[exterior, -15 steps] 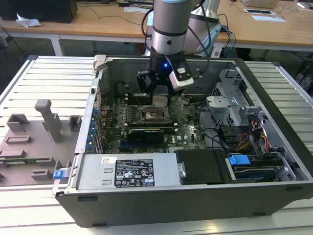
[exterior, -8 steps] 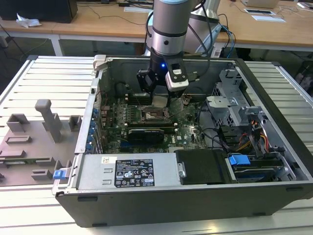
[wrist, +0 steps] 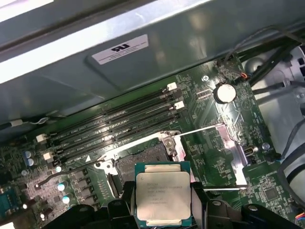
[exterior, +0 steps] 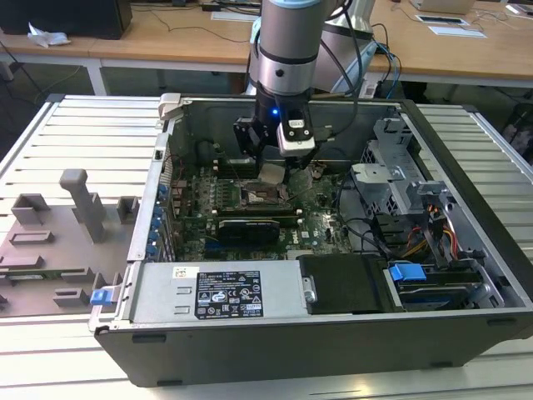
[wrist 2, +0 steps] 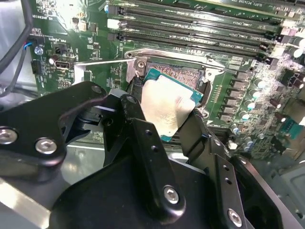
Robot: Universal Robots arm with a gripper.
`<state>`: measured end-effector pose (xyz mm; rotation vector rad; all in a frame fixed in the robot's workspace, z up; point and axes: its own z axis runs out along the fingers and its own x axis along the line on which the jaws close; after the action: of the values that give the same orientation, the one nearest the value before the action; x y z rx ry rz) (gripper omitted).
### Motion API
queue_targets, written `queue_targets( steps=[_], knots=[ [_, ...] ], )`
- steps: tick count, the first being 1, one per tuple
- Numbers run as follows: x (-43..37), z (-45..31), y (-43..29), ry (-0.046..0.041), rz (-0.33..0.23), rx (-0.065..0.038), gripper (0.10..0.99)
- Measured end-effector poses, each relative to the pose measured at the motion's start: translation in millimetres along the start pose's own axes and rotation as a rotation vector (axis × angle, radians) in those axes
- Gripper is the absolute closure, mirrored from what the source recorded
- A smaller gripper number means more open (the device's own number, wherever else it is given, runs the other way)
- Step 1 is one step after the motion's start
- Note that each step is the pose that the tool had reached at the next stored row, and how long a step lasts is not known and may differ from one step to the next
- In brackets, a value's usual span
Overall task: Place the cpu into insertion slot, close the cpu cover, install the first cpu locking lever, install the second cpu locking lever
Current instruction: 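Place the cpu into insertion slot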
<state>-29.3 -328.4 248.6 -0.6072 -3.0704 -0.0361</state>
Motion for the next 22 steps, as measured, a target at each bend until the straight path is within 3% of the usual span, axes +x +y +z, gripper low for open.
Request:
queue_targets(
  steps=[22],
  knots=[
    [0.0, 2.1, 0.0, -0.0068, 0.212, 0.003, 0.541]
  ],
)
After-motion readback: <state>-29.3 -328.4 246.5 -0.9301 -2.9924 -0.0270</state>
